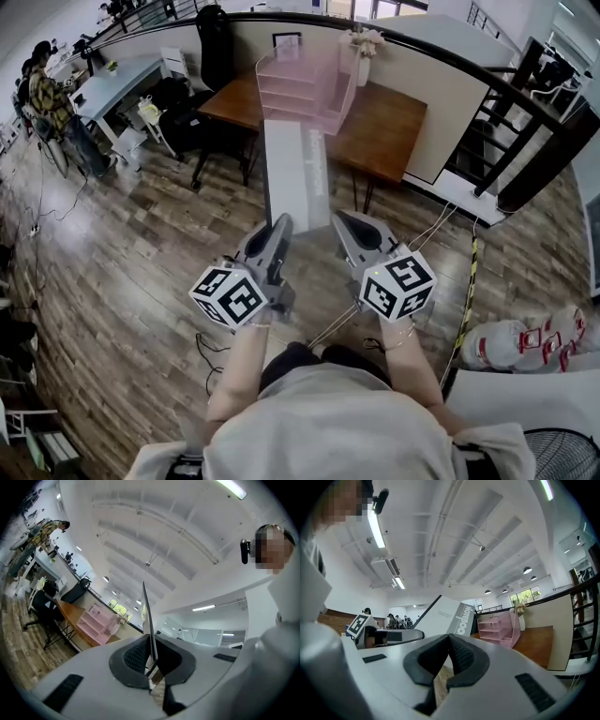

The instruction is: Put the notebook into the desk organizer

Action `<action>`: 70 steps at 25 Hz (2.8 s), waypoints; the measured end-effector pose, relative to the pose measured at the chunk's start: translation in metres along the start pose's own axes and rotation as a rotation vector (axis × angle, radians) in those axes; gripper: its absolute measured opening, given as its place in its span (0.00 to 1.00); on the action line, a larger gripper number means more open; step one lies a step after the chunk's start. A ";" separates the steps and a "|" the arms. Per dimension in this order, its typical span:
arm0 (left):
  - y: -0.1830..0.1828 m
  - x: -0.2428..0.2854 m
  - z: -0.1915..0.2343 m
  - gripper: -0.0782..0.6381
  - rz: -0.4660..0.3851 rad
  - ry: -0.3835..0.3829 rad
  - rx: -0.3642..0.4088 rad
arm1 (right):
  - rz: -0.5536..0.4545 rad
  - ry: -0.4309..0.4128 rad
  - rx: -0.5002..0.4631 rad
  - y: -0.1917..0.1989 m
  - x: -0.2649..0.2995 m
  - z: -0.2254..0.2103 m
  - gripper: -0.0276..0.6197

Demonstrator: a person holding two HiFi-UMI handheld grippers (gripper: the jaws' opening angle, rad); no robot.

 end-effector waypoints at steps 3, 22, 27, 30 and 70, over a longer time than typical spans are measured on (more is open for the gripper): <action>0.006 0.009 0.001 0.14 0.005 -0.005 0.003 | 0.001 0.010 0.028 0.004 -0.001 -0.013 0.05; -0.036 0.083 0.108 0.14 0.012 0.014 -0.015 | -0.010 0.055 0.024 0.007 0.117 -0.075 0.05; -0.082 0.115 0.163 0.14 0.015 0.046 -0.023 | -0.023 0.100 0.000 -0.007 0.183 -0.089 0.05; -0.107 0.133 0.194 0.14 0.025 0.081 -0.020 | -0.036 0.129 -0.005 -0.013 0.220 -0.094 0.05; -0.215 0.387 0.356 0.14 0.111 0.170 0.048 | -0.090 0.237 -0.013 -0.058 0.443 -0.310 0.05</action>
Point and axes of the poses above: the fingertips, and each gripper's own axes: x forward along the fingers, z to its left, y out of its underside, the point moved 7 cm from there along -x, backward along the fingers, and after that the axes turned 6 degrees about -y, right-handed, at the moved point
